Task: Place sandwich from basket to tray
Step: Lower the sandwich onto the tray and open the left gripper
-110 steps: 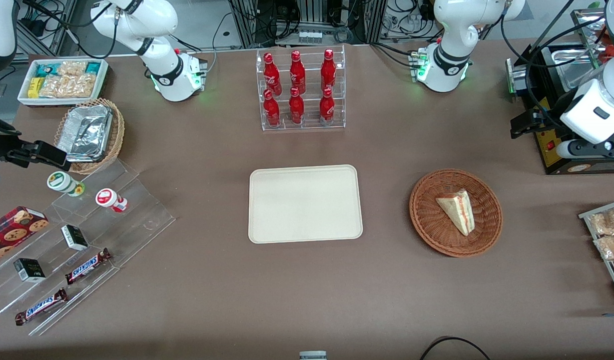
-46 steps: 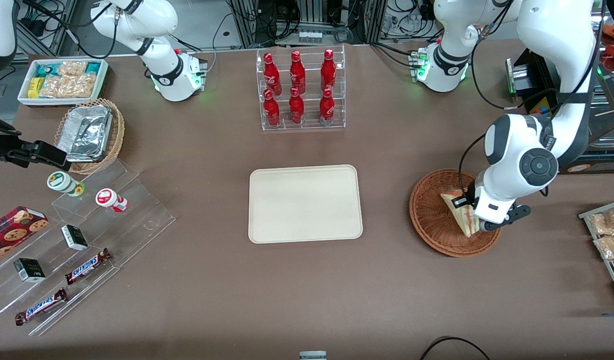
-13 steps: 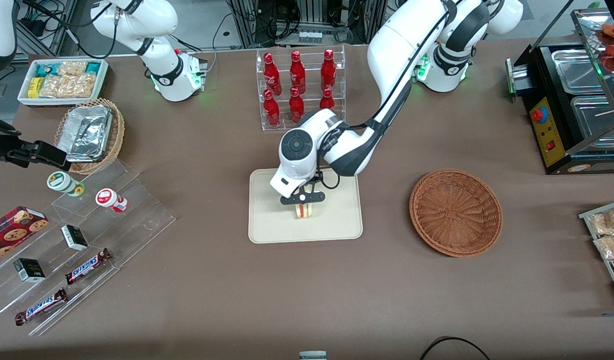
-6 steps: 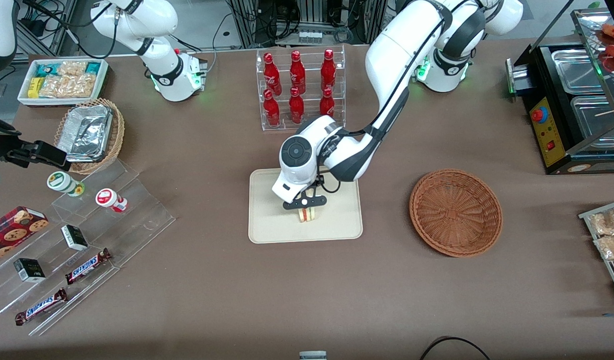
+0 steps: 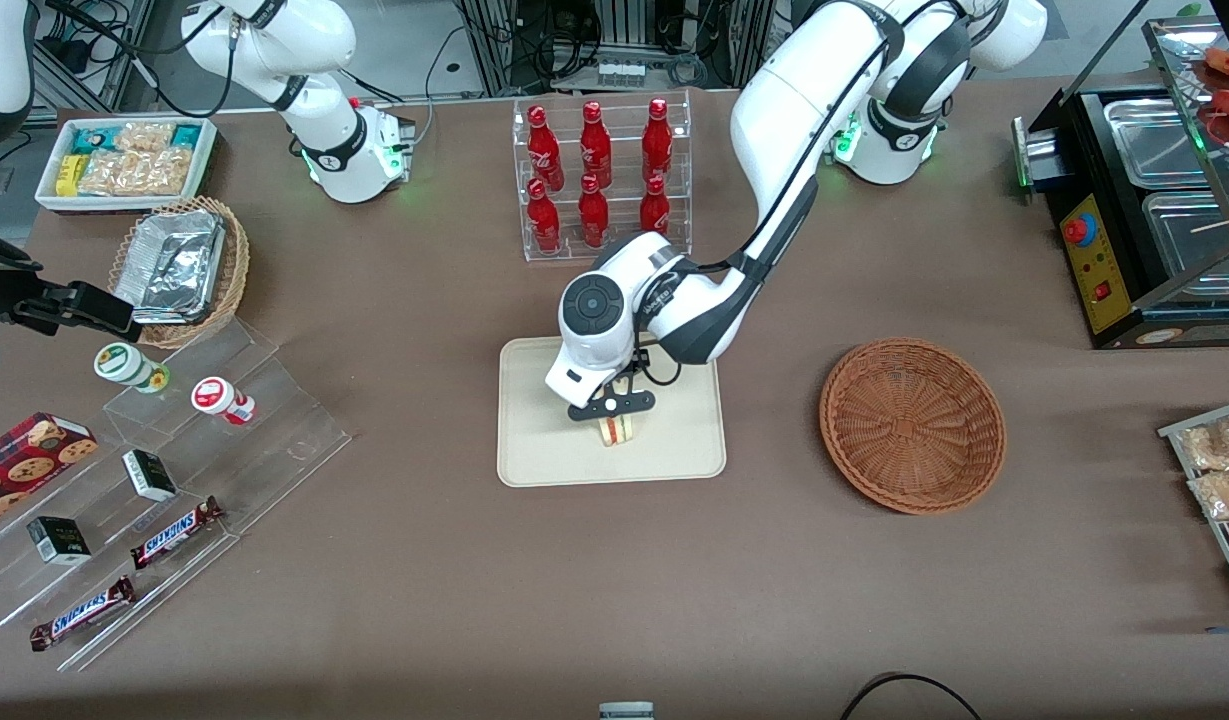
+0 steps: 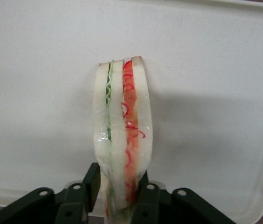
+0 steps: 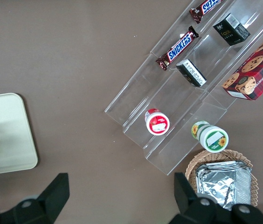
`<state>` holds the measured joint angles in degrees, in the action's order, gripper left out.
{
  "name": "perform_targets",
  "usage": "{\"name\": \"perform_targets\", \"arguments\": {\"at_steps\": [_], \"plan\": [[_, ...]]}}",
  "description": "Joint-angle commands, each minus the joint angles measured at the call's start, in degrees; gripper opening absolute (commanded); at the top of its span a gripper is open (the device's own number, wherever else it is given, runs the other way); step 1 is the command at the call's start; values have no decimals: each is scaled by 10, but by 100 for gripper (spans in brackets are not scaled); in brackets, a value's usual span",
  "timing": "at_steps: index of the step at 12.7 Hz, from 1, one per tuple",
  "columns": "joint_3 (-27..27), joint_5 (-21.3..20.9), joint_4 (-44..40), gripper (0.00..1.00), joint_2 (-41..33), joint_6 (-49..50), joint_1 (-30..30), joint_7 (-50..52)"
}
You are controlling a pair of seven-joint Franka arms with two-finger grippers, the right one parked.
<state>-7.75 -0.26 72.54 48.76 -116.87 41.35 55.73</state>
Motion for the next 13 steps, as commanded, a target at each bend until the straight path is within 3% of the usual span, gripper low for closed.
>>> {"name": "perform_targets", "arguments": {"at_steps": [1, 13], "plan": [[4, -9, -24, 100, 6, 15, 7, 16], [4, -7, -38, 100, -98, 159, -9, -30]]}}
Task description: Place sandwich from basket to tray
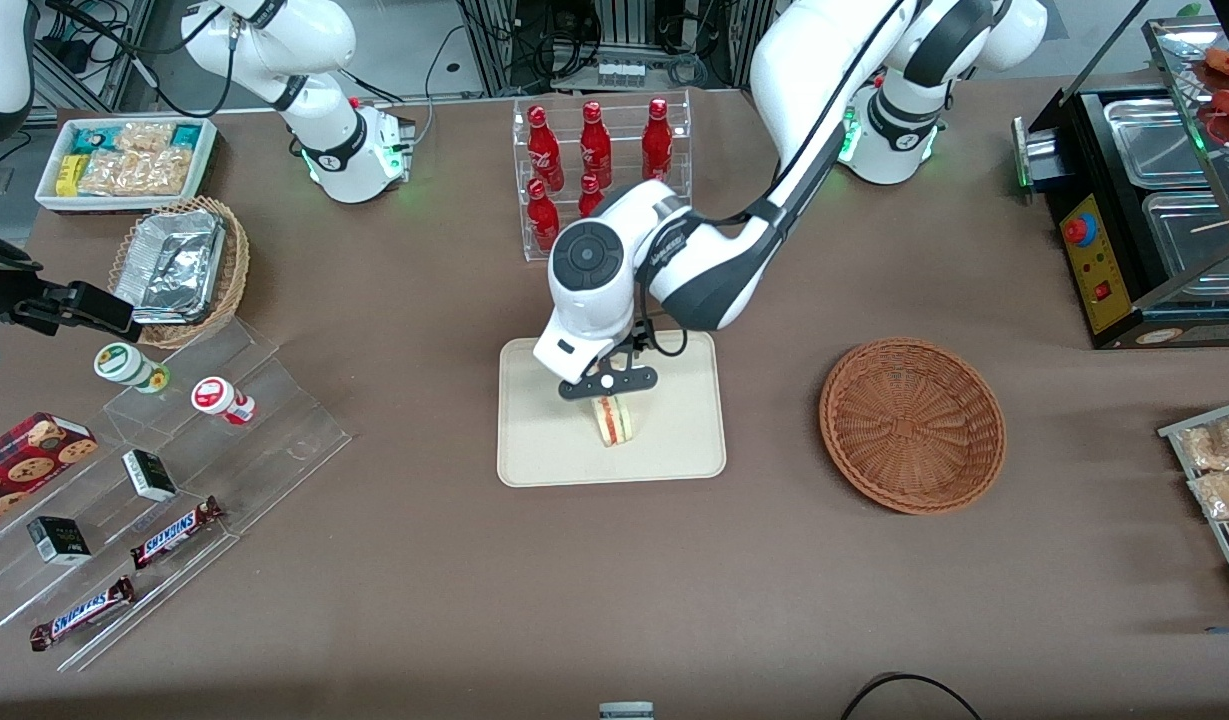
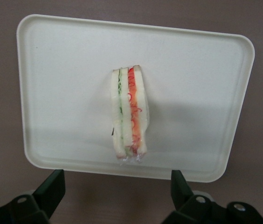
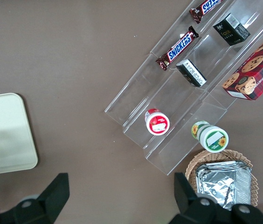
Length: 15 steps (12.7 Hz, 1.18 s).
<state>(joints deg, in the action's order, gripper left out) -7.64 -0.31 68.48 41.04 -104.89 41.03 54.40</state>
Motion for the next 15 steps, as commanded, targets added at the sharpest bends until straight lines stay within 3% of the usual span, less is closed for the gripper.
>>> {"name": "perform_targets", "arguments": {"at_steps": [1, 4, 9, 13, 15], "plan": [[3, -9, 4, 100, -36, 56, -7, -18], [8, -7, 11, 100, -73, 78, -63, -37], [9, -6, 88, 100, -154, 102, -146, -213], [9, -6, 154, 100, -230, 137, -234, -456], [9, -7, 157, 100, -251, 165, -284, -530]]}}
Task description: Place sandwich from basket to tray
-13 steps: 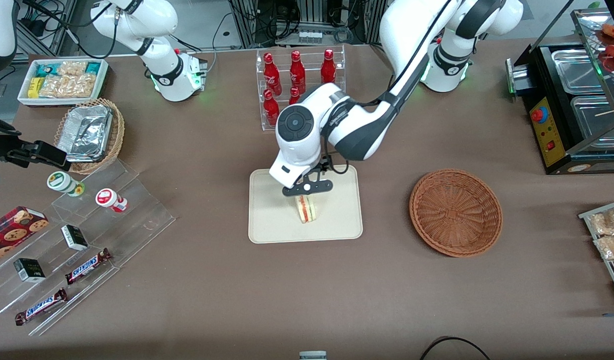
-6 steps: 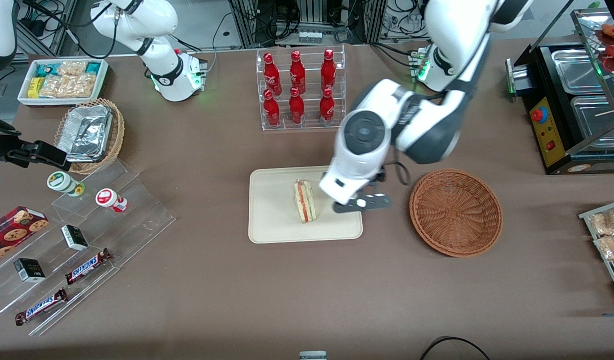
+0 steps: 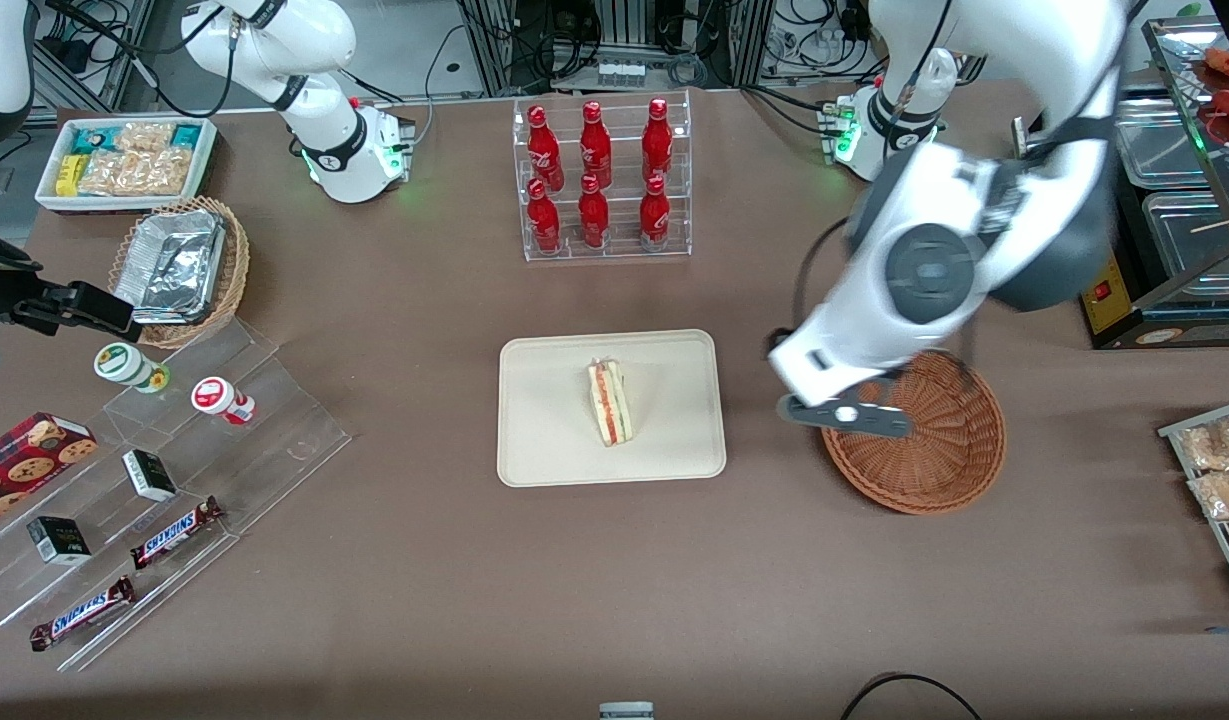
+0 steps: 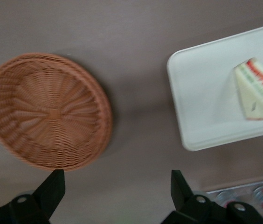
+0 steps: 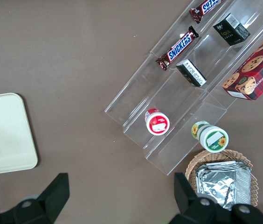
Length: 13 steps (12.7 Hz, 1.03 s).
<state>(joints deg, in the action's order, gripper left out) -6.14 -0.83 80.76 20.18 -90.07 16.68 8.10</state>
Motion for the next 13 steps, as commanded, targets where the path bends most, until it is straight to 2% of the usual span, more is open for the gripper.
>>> {"name": "perform_targets", "arguments": {"at_steps": [1, 6, 9, 13], "plan": [[-6, -3, 37, 100, -54, 24, -59, -90], [-5, -6, 62, 100, -98, 31, -125, -99], [-12, -6, 76, 100, -128, 45, -172, -139], [-55, -7, 82, 100, -162, 74, -237, -140]]}}
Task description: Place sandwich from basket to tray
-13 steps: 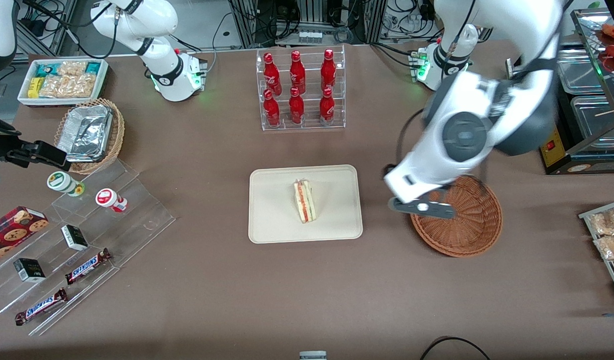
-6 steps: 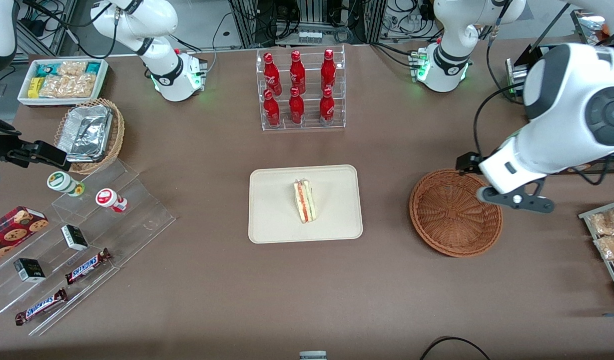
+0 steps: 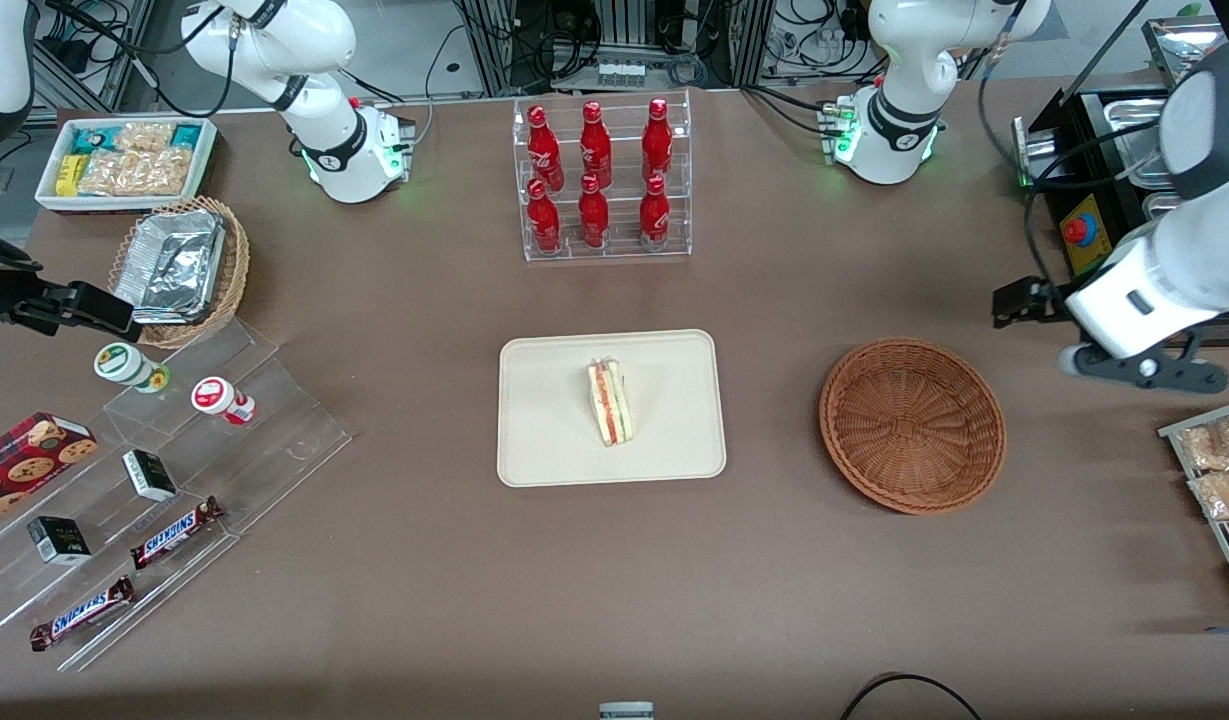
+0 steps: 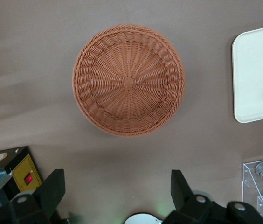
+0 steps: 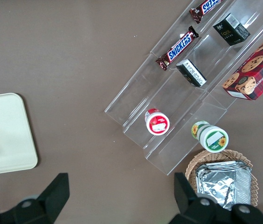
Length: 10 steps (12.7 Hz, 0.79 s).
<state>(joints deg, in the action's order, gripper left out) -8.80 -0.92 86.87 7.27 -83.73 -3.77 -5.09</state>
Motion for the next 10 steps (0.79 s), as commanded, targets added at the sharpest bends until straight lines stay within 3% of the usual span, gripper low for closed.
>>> {"name": "perform_targets", "arguments": {"at_steps": [1, 6, 10], "plan": [[-30, -7, 22, 100, -43, 18, -36, -8], [-19, -14, 83, 100, -105, 19, -35, -7], [3, -11, 80, 100, -110, 22, -22, -5]]}}
